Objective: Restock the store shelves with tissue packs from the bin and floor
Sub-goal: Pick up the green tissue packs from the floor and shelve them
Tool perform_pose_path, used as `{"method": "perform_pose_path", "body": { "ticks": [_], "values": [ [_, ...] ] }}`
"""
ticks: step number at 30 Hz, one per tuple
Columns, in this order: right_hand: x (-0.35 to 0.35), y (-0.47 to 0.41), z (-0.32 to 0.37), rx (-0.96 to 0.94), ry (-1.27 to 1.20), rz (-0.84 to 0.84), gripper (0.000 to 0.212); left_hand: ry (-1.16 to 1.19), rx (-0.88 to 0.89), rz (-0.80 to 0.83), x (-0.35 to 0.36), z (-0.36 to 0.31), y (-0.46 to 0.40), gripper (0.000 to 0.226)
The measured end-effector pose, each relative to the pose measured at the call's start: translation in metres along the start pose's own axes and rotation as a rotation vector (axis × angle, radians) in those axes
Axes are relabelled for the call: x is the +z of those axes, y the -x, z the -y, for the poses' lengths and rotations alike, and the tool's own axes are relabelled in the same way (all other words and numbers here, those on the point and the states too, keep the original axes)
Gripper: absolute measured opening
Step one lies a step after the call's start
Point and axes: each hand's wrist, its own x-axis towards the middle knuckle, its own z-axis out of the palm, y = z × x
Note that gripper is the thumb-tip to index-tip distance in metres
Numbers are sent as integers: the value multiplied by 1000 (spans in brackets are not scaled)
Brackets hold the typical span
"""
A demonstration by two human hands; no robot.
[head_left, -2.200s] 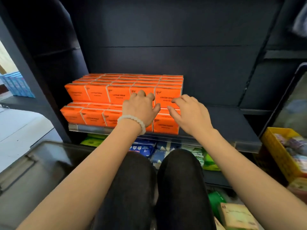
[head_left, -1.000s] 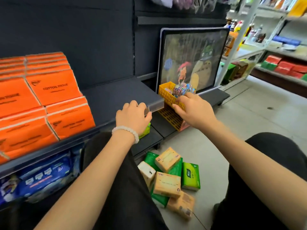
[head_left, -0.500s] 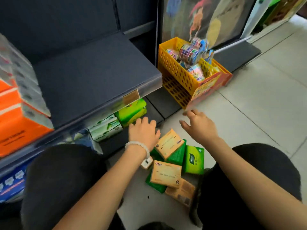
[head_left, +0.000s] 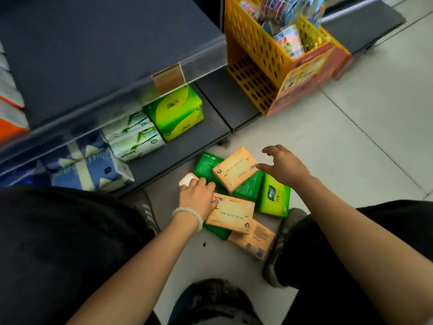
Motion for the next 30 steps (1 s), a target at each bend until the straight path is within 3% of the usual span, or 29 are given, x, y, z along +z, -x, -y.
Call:
{"method": "perform_pose_path", "body": {
  "ticks": [3,11,15,18,22,26,30],
  "values": [
    [15,-13,-3,59,-85,-13,56,30,49,-30,11,2,-14,50],
    [80,-52,-5,206,-94,53,60,-52,118,90,48,2,-39,74],
    [83,-63,-3,258,-50,-20,77,-44,162,196,56,1,-51,75],
    [85,-71,-7,354,-20,101,89,-42,171,215,60,2,-55,74],
    [92,-77,-18,441,-223,172,82,-29,155,240,59,-3,-58,74],
    [95,-78,-18,477,-286,134,86,-52,183,245,56,-10,-63,77],
    [100,-74,-19,560,-341,221,79,-57,205,256,57,-10,-63,80]
  ]
}}
